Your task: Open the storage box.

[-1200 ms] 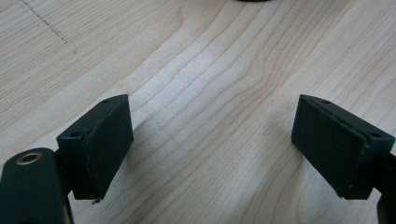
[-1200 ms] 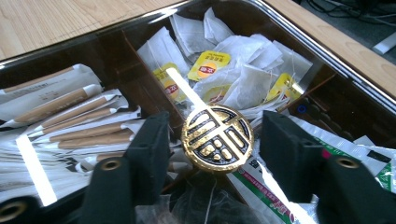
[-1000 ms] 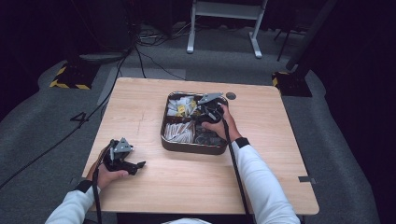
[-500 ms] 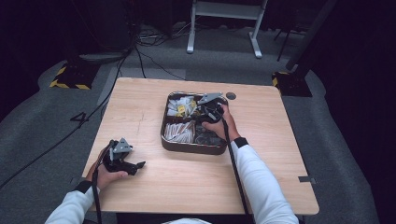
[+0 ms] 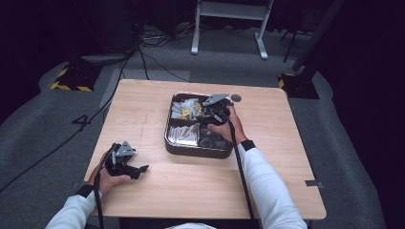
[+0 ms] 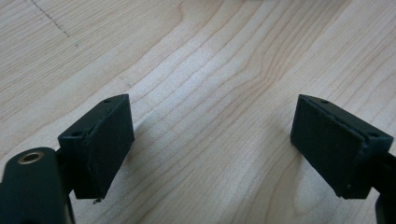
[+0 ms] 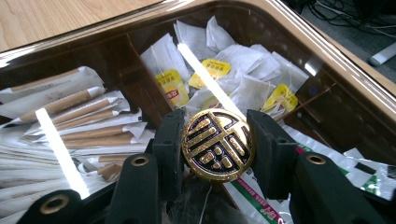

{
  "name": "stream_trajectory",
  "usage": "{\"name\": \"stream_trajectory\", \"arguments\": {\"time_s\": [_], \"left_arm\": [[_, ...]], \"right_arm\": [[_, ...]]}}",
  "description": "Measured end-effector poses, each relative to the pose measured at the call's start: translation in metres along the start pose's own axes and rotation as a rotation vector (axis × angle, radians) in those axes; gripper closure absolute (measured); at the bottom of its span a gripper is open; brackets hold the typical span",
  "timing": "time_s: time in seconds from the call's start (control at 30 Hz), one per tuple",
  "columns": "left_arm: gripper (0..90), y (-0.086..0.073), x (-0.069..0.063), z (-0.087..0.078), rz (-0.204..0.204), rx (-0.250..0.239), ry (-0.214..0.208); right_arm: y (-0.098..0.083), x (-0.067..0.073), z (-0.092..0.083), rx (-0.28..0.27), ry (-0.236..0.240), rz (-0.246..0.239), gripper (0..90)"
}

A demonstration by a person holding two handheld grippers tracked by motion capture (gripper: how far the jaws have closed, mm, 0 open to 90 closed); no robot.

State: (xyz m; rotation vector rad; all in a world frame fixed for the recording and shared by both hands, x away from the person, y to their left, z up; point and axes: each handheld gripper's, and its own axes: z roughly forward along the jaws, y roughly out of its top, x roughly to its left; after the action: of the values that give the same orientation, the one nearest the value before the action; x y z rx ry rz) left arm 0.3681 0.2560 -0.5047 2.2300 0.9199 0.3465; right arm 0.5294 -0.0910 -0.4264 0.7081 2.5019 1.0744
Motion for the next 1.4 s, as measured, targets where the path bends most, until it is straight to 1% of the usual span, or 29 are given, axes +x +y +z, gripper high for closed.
{"name": "stream_trajectory", "arguments": {"time_s": [0.17,0.4,0.53,0.63,0.77,0.9,1.03,1.23,1.4], "left_arm": [[13.7,0.000,0.000,0.000,0.000,0.000,0.000],[13.7,0.000,0.000,0.000,0.001,0.000,0.000],[13.7,0.000,0.000,0.000,0.001,0.000,0.000],[13.7,0.000,0.000,0.000,0.001,0.000,0.000],[13.7,0.000,0.000,0.000,0.001,0.000,0.000],[13.7,0.000,0.000,0.000,0.000,0.000,0.000],[13.7,0.000,0.000,0.000,0.001,0.000,0.000],[13.7,0.000,0.000,0.000,0.001,0.000,0.000],[13.7,0.000,0.000,0.000,0.001,0.000,0.000]], "right_arm": [[0.004,-0.001,-0.007,-0.010,0.001,-0.001,59.2],[0.007,-0.003,-0.012,-0.011,0.006,-0.002,59.2],[0.009,-0.005,-0.015,-0.019,-0.001,-0.001,59.3],[0.011,-0.006,-0.019,-0.028,0.003,0.002,59.3],[0.014,-0.007,-0.024,-0.028,-0.007,-0.003,59.3],[0.014,-0.009,-0.030,-0.029,-0.007,-0.001,59.3],[0.011,-0.014,-0.038,-0.039,-0.017,0.006,59.3],[0.006,-0.021,-0.053,-0.031,-0.047,0.005,59.3],[-0.001,-0.028,-0.068,-0.032,-0.073,0.018,59.3]]}}
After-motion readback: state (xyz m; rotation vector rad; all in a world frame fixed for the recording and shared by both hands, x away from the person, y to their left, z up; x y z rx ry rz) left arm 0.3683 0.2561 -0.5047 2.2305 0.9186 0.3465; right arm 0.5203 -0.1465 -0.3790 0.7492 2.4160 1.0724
